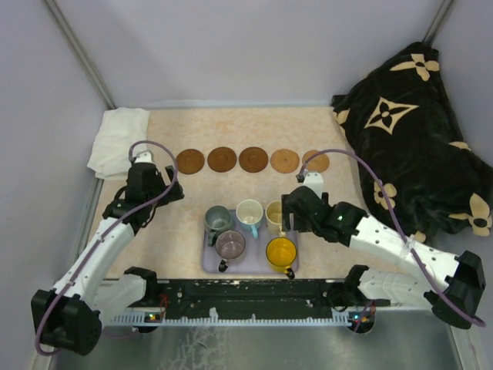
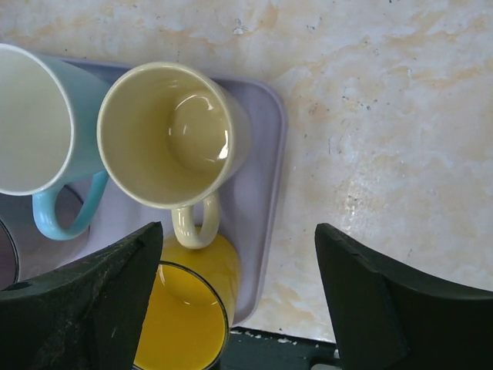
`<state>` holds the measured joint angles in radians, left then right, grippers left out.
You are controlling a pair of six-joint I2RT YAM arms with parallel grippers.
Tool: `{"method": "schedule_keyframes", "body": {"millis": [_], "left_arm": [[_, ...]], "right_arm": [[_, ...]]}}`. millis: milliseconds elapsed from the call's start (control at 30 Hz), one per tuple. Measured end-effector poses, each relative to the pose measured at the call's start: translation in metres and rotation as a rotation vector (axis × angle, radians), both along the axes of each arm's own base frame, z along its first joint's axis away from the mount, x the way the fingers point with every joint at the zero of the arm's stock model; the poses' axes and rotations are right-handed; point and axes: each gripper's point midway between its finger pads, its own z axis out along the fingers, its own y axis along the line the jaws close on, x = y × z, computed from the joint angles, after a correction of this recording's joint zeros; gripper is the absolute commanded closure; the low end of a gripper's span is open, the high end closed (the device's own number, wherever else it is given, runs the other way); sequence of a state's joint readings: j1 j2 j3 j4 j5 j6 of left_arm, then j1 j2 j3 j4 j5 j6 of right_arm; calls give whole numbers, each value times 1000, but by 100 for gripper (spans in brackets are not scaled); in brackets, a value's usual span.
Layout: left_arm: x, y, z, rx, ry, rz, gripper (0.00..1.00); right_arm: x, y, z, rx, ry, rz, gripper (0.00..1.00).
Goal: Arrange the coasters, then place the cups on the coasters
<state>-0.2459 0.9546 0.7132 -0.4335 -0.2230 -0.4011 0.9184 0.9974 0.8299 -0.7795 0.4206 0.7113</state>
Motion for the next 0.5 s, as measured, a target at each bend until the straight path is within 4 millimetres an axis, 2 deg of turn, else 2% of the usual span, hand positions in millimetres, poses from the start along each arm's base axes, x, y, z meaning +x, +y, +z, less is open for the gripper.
{"method": "schedule_keyframes", "body": {"millis": [200,500], "left_arm": [[1,0,-9,5,33,2,1],[1,-1,-9,4,31,0,1]], "right_arm": [[-1,12,-8,-1,21,25,24],[-10,34,-22,-17,56,92,30]]}}
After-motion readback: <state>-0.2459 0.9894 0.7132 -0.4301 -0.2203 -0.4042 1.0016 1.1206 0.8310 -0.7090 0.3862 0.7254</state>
